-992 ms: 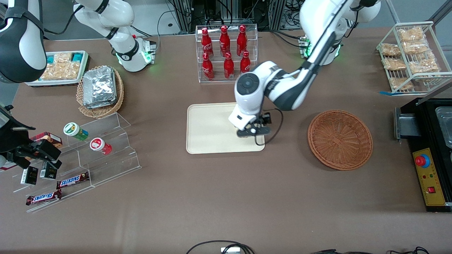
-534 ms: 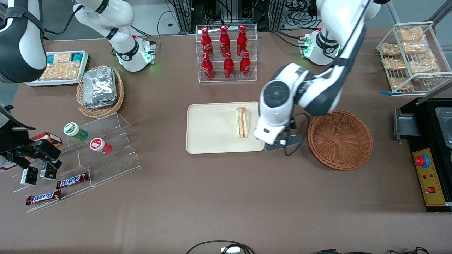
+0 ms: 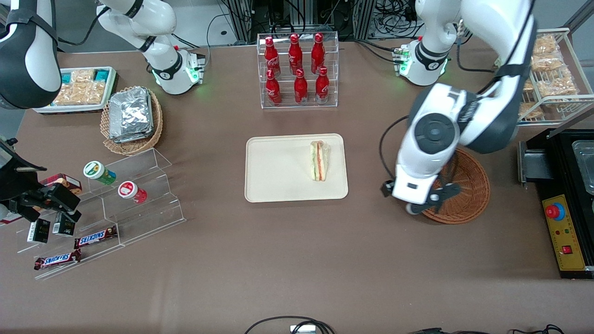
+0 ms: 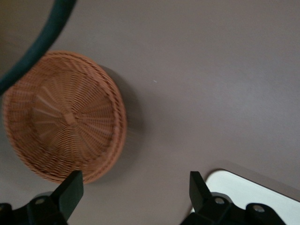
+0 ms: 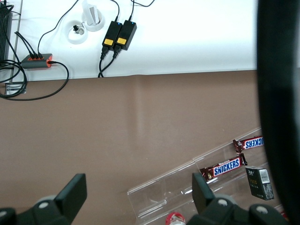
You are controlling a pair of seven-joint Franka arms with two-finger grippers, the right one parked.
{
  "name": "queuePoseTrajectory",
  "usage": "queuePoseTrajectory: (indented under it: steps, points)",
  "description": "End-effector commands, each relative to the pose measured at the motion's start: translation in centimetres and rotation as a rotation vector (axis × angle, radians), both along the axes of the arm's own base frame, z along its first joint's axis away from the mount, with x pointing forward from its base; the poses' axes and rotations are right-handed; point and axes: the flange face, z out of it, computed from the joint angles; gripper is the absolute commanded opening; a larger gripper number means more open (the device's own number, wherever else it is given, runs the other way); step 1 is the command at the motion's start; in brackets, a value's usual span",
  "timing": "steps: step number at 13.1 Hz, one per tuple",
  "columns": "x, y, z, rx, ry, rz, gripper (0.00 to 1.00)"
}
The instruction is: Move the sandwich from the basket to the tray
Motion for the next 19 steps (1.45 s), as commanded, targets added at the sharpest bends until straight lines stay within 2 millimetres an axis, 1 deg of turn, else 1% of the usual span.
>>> queuePoseTrajectory:
  steps: [1, 3, 4, 6, 8, 9, 10, 11, 12, 13, 15, 16, 19]
  points:
    - [-0.3, 4.5, 3.7, -0.025, 0.028, -0.033, 1.00]
    - [-0.4, 8.0, 5.6, -0.042, 0.056, -0.059, 1.00]
    - [-0.7, 9.1, 6.4, -0.052, 0.070, -0.079, 1.00]
    - [-1.2, 12.4, 8.3, -0.076, 0.089, -0.111, 1.00]
    - [-2.3, 14.2, 10.5, -0.083, 0.106, -0.206, 1.00]
    - [-2.6, 15.6, 11.4, -0.086, 0.101, -0.235, 1.00]
    - [-3.2, 15.9, 12.4, -0.095, 0.099, -0.268, 1.00]
    - [-3.7, 16.0, 13.0, -0.105, 0.109, -0.314, 1.00]
    - [-3.9, 17.7, 13.9, -0.119, 0.105, -0.339, 1.00]
    - [-4.4, 18.5, 14.9, -0.139, 0.096, -0.381, 1.00]
    - [-5.1, 20.4, 16.1, -0.163, 0.108, -0.452, 1.00]
    - [-5.5, 20.6, 16.9, -0.161, 0.102, -0.480, 1.00]
    - [-5.6, 20.5, 17.3, -0.164, 0.106, -0.534, 1.00]
